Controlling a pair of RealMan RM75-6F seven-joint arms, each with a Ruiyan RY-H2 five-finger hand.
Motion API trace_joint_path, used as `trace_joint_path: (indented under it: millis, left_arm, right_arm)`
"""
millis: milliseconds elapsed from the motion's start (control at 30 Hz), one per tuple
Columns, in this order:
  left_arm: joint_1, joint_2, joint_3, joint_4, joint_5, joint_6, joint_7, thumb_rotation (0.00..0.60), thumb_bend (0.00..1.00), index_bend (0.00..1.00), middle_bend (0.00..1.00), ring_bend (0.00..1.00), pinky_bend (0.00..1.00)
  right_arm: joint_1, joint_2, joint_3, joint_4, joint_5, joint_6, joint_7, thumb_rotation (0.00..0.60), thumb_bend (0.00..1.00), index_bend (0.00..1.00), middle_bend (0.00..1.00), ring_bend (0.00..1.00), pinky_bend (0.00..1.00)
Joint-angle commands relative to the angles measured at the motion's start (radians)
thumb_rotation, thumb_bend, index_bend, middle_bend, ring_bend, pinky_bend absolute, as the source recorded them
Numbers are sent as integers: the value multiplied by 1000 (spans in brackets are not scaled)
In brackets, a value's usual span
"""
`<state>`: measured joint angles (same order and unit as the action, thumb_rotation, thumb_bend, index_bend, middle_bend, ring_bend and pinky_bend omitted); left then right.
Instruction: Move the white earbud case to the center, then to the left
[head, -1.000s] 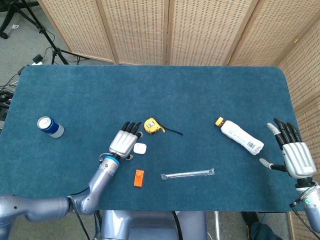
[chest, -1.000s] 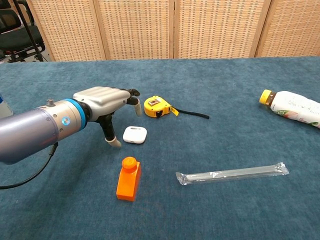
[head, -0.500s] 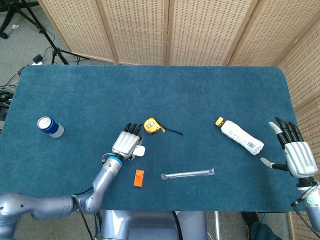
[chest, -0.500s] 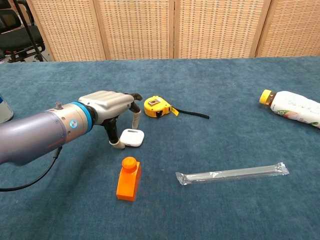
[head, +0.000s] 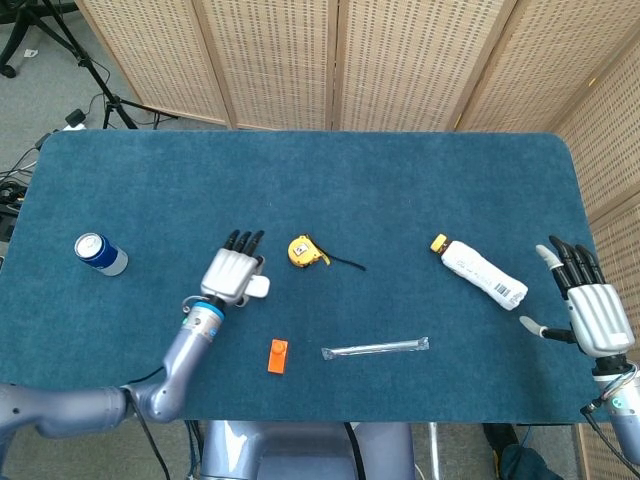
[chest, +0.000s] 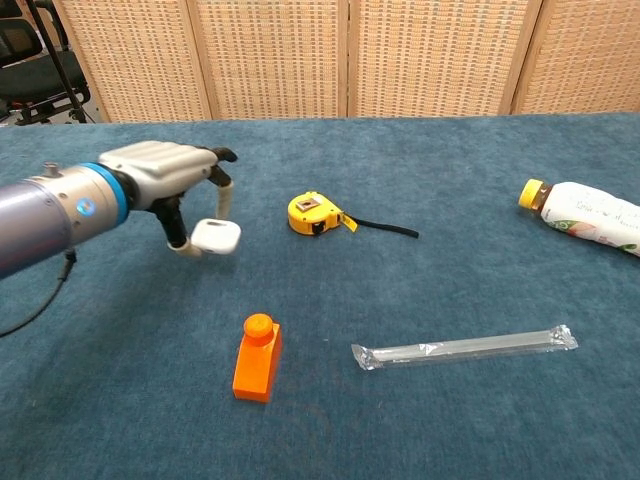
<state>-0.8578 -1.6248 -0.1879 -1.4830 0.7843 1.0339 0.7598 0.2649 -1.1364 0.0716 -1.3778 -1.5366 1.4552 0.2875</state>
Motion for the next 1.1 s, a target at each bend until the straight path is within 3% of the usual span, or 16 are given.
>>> trace_joint_path:
  millis: [33,233,533,733,1033,1100]
  left_arm:
    - [47,95,11,-14,6,5,-58,600,308,591,0,0,0]
    - [105,185,24,122,-10,-95,-217,600,314,592,0,0,0]
    - [129,149,60,402,94,-258,-414,600,331,593,0,0,0]
    - [136,135,71,464,138,-280,-453,600,335,594,0,0,0]
    - [139,147,76,461,170,-288,-457,600,329,591,0,0,0]
    - [138,142,73,462,168,-279,-445,600,322,526,0,0,0]
  right_arm:
    - [-1,0,1,-2,-3,1,0,600,0,0,0,0,0]
    - [-4,-2,2,-6,-9,1,-18,600,0,0,0,0,0]
    - [-5,-18,4,-16,-13,-5,-74,600,0,0,0,0,0]
    - [-8,-20,8,-17,-11,-5,-78,600,0,0,0,0,0]
    - [-10,-17,15,-16,-9,-5,-70,600,0,0,0,0,0]
    - [-11,-16,15,-17,-11,-4,-69,600,0,0,0,0,0]
